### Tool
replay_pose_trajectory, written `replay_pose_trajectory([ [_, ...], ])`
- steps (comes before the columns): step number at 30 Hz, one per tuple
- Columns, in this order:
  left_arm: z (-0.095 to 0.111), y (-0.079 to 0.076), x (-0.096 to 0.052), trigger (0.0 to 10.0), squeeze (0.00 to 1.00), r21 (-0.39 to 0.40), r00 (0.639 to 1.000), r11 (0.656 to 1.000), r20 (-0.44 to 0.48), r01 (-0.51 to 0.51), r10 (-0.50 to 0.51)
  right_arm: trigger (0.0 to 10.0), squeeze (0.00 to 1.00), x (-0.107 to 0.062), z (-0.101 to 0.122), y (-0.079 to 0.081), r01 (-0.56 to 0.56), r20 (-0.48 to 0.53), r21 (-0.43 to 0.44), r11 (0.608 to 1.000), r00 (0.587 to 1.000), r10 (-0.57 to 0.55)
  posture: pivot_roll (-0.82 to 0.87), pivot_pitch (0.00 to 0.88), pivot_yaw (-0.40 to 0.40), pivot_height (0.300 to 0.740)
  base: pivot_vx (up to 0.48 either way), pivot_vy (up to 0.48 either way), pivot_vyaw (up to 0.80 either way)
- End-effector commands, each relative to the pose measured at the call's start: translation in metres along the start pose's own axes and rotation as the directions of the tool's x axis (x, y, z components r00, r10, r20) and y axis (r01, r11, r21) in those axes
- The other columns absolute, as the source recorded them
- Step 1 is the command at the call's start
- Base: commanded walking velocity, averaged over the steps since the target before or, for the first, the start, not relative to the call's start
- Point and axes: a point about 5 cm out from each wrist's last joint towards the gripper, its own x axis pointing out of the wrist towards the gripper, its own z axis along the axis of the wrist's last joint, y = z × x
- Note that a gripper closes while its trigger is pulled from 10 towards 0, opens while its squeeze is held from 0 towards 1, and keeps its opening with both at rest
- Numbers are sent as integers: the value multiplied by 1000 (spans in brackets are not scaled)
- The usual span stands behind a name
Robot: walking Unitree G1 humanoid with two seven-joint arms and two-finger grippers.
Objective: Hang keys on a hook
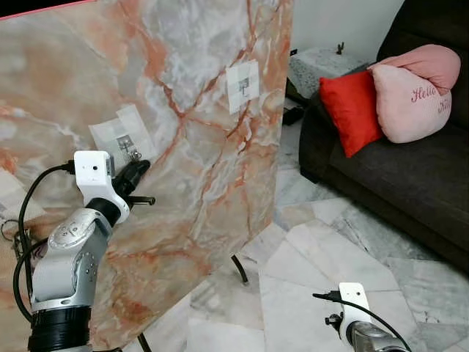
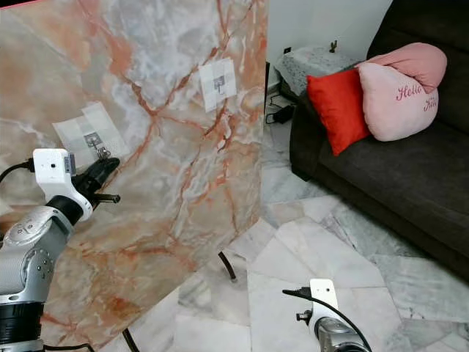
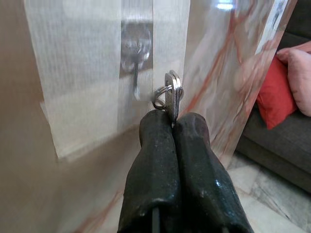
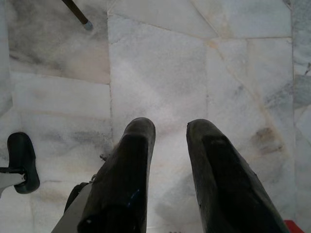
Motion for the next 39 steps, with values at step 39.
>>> replay_pose_trajectory([
  [39,0,7,-10,10000,0,-26,999,999,26,-43,44,10000,0,0,4,0,-6,4,-17,1000,1000,6,-24,4,-25,740,0,0,0],
])
